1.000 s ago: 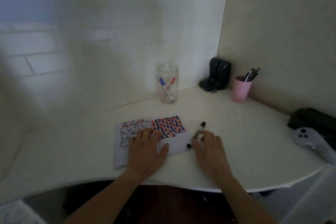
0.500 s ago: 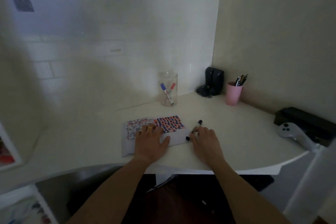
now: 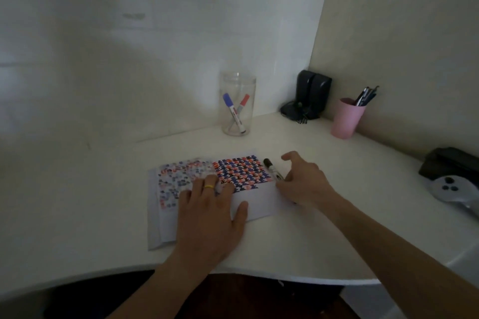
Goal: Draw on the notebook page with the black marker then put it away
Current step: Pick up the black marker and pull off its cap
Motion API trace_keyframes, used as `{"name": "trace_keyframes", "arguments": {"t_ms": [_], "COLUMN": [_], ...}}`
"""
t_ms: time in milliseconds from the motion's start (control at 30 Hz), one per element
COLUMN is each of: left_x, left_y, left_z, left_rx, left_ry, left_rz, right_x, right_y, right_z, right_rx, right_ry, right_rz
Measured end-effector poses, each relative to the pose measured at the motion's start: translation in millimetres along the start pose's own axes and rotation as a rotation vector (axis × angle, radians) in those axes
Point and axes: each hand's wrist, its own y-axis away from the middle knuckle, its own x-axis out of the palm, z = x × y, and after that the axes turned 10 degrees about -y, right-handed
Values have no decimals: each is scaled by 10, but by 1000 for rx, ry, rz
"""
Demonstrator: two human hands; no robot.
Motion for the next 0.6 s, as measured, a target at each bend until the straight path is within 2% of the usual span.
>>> {"name": "trace_keyframes", "arguments": {"t_ms": [167,267,367,433,500,600], "left_x": [-49,-119,-187,-209,-170,-14], "left_y": [-43,-230,-657,-992,-1272,-1486], "left_z": [44,199,404,472,487,446], "left_rx": [11,38,49,30,9,157], "left_ry": [33,81,258,332,372,361], "left_rz": [84,247,353,342,255,138], "right_x": [-49,8,139,196,202,169], "right_y": [-308,-482,-581,-628,-675,-686], "right_z": [206,210,93,-8,-99,-172], "right_rx": [-103,-144,-115,-90,-92,-107], "right_ry": [-251,-399,-548,-666,-786,-895], "right_rz": [37,123,203,200,204,196]}}
